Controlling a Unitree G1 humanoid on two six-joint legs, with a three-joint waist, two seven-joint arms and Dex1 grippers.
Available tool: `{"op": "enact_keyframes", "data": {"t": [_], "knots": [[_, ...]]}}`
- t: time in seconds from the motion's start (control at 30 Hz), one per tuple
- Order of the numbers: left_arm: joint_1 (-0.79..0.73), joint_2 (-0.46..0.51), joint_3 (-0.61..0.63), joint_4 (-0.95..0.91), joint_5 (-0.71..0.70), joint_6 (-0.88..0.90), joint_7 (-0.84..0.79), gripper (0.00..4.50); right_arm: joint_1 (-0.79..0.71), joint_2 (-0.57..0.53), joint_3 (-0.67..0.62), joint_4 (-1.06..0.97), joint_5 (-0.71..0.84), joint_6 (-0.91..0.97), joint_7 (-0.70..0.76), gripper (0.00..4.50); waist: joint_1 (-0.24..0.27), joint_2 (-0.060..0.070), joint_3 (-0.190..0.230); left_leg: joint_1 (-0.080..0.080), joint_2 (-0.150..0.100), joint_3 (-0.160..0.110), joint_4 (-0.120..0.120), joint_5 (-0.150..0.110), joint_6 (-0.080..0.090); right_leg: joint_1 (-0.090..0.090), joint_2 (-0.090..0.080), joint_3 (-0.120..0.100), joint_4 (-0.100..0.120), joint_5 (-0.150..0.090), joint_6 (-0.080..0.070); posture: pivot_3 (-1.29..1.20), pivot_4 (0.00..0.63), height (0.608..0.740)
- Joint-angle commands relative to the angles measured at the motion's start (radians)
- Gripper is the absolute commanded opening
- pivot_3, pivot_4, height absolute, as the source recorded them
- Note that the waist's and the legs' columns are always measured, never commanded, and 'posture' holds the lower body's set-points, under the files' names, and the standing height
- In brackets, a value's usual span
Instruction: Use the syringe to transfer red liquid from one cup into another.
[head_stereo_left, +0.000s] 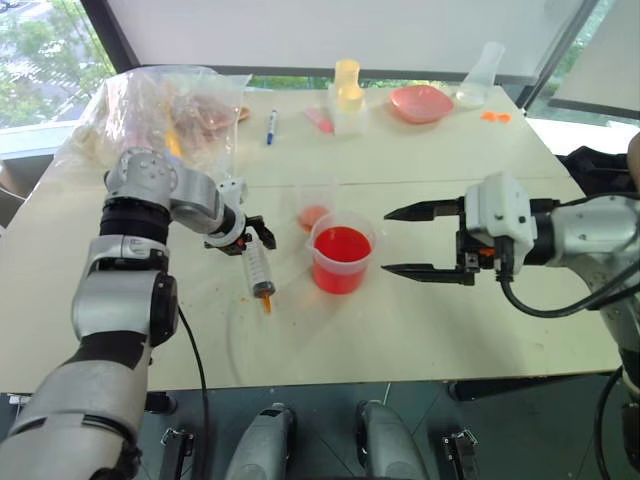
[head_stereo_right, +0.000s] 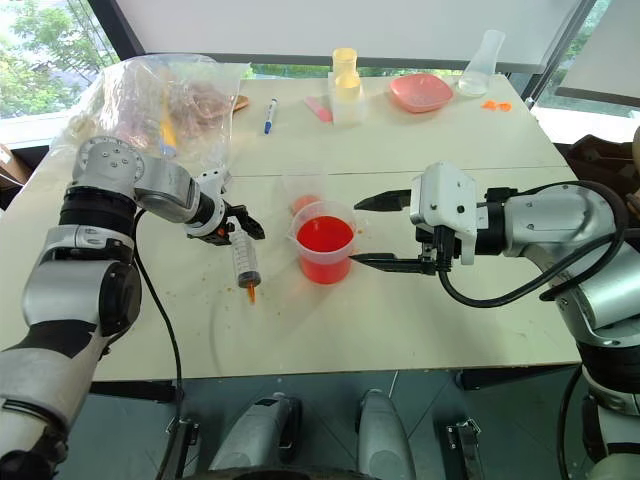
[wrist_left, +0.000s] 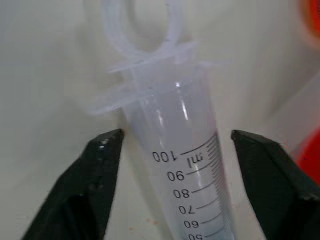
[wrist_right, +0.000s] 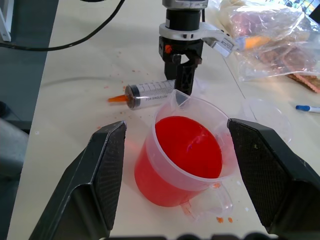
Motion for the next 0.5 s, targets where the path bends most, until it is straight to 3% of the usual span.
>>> {"op": "enact_keyframes", "data": {"t": [0.03, 0.13, 0.2, 0.33, 0.4, 0.5], "knots": [[0.010, -0.023, 0.047, -0.044, -0.005, 0.008, 0.032, 2.15, -0.005, 0.008, -0.026, -0.003, 0.007, -0.022, -0.001, 3.38, 0.001, 0.000, 0.000, 0.000, 0.000, 0.000, 0.000, 0.000, 0.000, 0.000, 0.000, 0.000, 0.000, 0.000, 0.000, 0.00, 0.150, 0.740], [0.030, -0.045, 0.099, -0.064, 0.009, 0.008, 0.066, 1.49, 0.010, 0.009, -0.033, 0.002, 0.005, -0.028, 0.001, 3.38, 0.004, 0.000, 0.000, 0.000, -0.001, 0.000, 0.000, 0.000, 0.000, 0.000, -0.001, 0.000, 0.000, 0.000, 0.000, 0.00, 0.150, 0.740], [0.037, -0.057, 0.129, -0.077, 0.015, 0.008, 0.077, 1.48, 0.021, 0.006, -0.041, 0.005, 0.007, -0.030, 0.003, 3.38, 0.005, 0.000, 0.000, 0.000, -0.001, 0.000, 0.000, 0.000, 0.000, 0.001, -0.001, 0.000, 0.000, 0.000, 0.000, 0.00, 0.150, 0.740], [0.043, 0.011, 0.095, -0.226, -0.014, 0.008, -0.053, 1.47, 0.077, -0.014, -0.105, -0.004, 0.027, -0.004, -0.016, 3.38, 0.008, 0.000, 0.000, 0.000, -0.001, 0.000, 0.001, 0.000, 0.000, 0.001, -0.001, 0.000, 0.000, 0.000, 0.001, 0.00, 0.150, 0.740], [-0.005, 0.064, 0.114, -0.338, -0.034, 0.008, -0.207, 1.47, 0.105, -0.023, -0.180, 0.002, 0.056, 0.022, -0.035, 3.38, 0.007, 0.000, 0.000, 0.000, -0.001, 0.000, 0.000, 0.000, -0.001, 0.000, -0.001, 0.000, 0.000, 0.000, 0.000, 0.00, 0.150, 0.740], [-0.021, 0.161, 0.096, -0.599, 0.012, -0.227, -0.506, 1.47, 0.112, -0.017, -0.295, 0.026, 0.112, 0.062, -0.084, 3.38, 0.004, 0.000, 0.000, -0.002, 0.000, 0.000, 0.000, 0.001, -0.002, -0.002, -0.001, 0.000, 0.000, 0.000, 0.000, 0.00, 0.150, 0.740]]}}
